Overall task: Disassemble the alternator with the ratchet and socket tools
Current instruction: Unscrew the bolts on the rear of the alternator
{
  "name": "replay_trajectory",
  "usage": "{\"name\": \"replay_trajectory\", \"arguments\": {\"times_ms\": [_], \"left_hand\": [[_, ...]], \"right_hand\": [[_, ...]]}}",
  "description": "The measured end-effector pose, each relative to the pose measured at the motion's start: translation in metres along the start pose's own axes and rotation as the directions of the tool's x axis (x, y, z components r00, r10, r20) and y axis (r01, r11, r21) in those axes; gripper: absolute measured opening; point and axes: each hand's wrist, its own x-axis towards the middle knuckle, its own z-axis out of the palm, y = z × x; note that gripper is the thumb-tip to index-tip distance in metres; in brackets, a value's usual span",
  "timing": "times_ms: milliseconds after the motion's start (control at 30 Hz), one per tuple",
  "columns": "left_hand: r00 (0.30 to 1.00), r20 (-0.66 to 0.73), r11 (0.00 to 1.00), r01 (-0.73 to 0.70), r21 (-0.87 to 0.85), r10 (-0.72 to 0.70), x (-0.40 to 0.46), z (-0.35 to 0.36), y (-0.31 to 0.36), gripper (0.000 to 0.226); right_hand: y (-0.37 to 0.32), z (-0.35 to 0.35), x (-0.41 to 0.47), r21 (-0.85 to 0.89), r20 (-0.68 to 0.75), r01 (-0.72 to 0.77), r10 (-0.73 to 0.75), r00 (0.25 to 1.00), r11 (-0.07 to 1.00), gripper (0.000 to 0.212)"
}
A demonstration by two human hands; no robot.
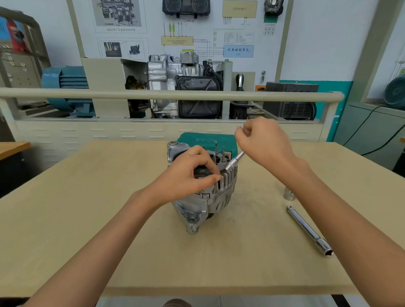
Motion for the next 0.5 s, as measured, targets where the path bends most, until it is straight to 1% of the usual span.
{"name": "replay_trajectory", "arguments": {"times_ms": [67, 200, 300, 400, 500], "left_hand": [[1.0, 0.005, 1.0, 0.008, 0.006, -0.008, 0.0, 0.0, 0.001, 0.017], [0.999, 0.022, 0.996, 0.026, 0.084, -0.028, 0.002, -0.001, 0.003, 0.015], [0.999, -0.048, 0.979, 0.026, 0.203, -0.016, 0.005, 0.0, 0.004, 0.016], [0.99, -0.144, 0.978, 0.016, 0.206, 0.014, 0.008, -0.002, 0.008, 0.017], [0.982, -0.189, 0.981, 0.021, 0.194, 0.016, 0.013, -0.008, 0.011, 0.017]], "right_hand": [[0.008, 0.005, -0.005, 0.065, 0.004, -0.064, 0.064, 0.998, 0.996, 0.042], [0.022, 0.022, -0.016, 0.109, 0.055, -0.143, 0.137, 0.989, 0.984, 0.041], [0.026, 0.032, -0.017, 0.177, 0.112, -0.173, 0.155, 0.982, 0.969, 0.035], [0.03, 0.04, -0.014, 0.242, 0.213, -0.224, 0.173, 0.962, 0.944, 0.018], [0.034, 0.048, -0.014, 0.285, 0.25, -0.25, 0.18, 0.951, 0.926, 0.014]]}}
